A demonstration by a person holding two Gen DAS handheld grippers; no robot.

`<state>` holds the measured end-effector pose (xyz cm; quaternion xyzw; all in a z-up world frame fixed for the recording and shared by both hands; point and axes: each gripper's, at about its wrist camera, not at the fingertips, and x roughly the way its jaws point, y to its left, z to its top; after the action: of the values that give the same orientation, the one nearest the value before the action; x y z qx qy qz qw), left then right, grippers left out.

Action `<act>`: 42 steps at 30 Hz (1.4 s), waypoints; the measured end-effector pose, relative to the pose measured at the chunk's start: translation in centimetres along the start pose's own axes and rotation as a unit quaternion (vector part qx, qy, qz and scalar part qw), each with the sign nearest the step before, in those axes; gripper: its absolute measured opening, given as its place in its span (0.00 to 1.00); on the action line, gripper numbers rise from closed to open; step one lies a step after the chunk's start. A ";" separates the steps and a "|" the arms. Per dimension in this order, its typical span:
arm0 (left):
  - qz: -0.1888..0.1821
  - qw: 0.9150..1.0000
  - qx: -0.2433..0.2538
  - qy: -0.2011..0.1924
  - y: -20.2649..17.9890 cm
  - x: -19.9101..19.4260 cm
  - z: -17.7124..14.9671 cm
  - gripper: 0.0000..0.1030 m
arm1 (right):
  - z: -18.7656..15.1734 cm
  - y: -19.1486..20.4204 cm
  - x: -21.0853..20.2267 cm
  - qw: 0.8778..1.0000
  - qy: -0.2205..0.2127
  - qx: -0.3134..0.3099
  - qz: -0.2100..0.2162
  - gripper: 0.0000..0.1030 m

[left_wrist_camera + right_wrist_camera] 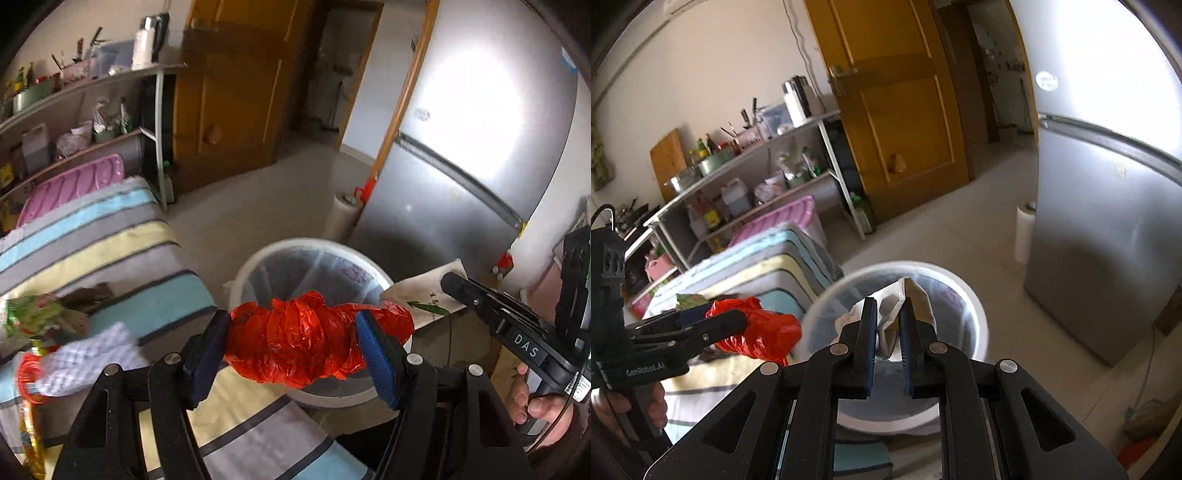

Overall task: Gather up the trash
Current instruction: 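Carry the red bag and paper bag over the bin and release both, then return both tools to the table toward the remaining wrappers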

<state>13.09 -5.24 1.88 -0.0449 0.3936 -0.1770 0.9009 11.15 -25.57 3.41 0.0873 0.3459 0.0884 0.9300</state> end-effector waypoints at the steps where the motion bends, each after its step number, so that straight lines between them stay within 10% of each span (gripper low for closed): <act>1: 0.002 1.000 -0.001 0.007 -0.2 0.5 0.1 0.69 | -0.2 -0.3 0.5 1.000 0.006 -0.003 -0.009 0.12; 21: 0.027 0.998 0.009 0.061 -1.4 6.2 -0.1 0.76 | -1.4 -3.1 7.1 0.996 0.083 -0.017 -0.036 0.22; 24: 0.033 0.998 0.006 0.057 -1.1 5.9 -0.1 0.80 | -1.6 -3.2 7.0 0.996 0.080 -0.008 -0.030 0.45; 42: 0.061 0.998 -0.013 -0.010 1.1 -1.7 -1.0 0.80 | -1.1 1.0 0.7 1.000 0.008 -0.020 -0.002 0.45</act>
<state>11.59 -3.52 2.10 -0.0344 0.3891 -0.1165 0.9131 10.85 -24.32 2.40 0.0668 0.3515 0.0942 0.9290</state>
